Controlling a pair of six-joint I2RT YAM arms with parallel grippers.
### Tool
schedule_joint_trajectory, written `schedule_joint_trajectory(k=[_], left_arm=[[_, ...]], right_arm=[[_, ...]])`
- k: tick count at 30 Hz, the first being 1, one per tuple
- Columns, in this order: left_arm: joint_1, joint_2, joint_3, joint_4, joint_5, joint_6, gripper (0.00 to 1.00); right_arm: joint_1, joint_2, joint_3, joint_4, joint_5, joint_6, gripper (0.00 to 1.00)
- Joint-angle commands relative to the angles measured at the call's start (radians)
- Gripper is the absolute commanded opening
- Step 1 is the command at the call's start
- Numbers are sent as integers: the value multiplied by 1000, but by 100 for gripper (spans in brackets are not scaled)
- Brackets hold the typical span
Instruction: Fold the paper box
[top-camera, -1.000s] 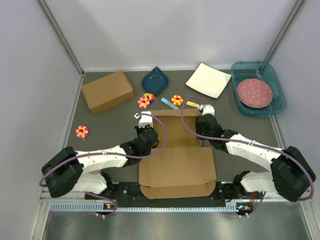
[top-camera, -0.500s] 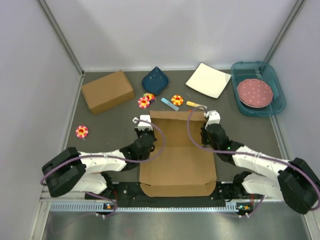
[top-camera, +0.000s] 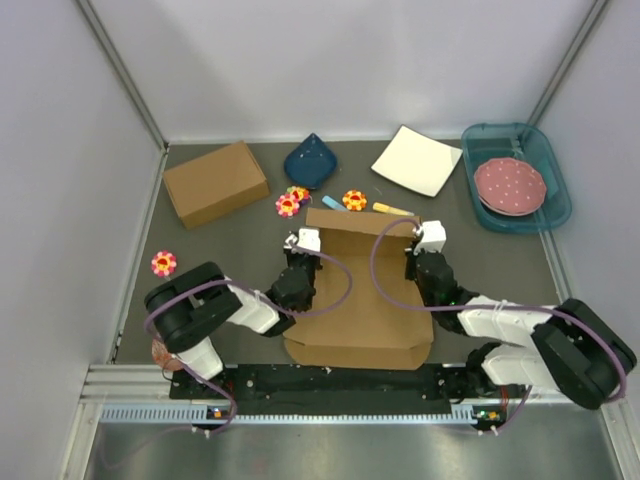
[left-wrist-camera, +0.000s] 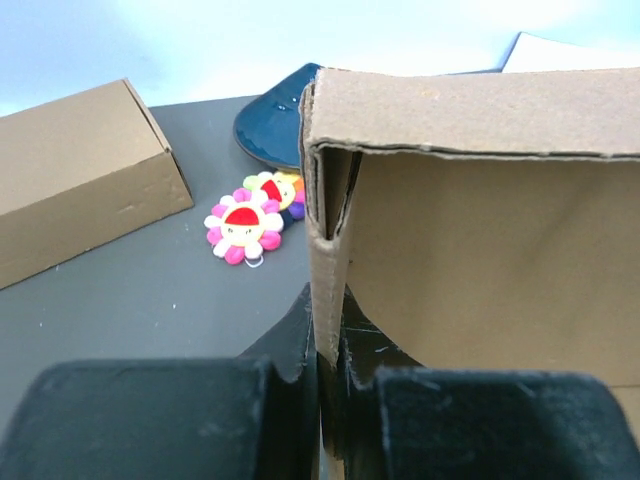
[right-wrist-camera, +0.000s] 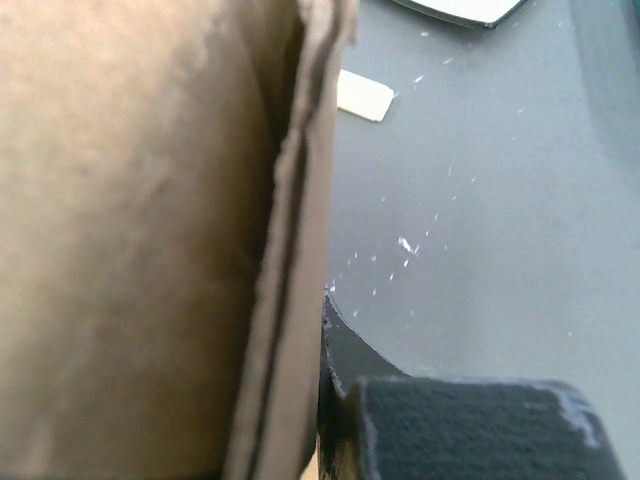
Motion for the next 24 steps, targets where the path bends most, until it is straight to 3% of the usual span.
schedule_joint_trajectory(k=[1, 8, 13, 16, 20, 24], left_arm=[[28, 73, 54, 357, 3, 53, 0], [36, 119, -30, 338, 7, -89, 0], [34, 124, -99, 346, -16, -122, 0], [33, 116, -99, 337, -30, -110, 0], [31, 106, -72, 315, -37, -37, 0], [28, 99, -50, 323, -31, 17, 0]], right_arm=[[9, 78, 83, 295, 8, 6, 0], [9, 202, 14, 378, 19, 55, 2], [10, 101, 0, 227, 16, 113, 41], [10, 6, 39, 48, -17, 116, 53], [9, -142, 62, -150, -46, 115, 61], [10, -345, 82, -362, -163, 121, 75]])
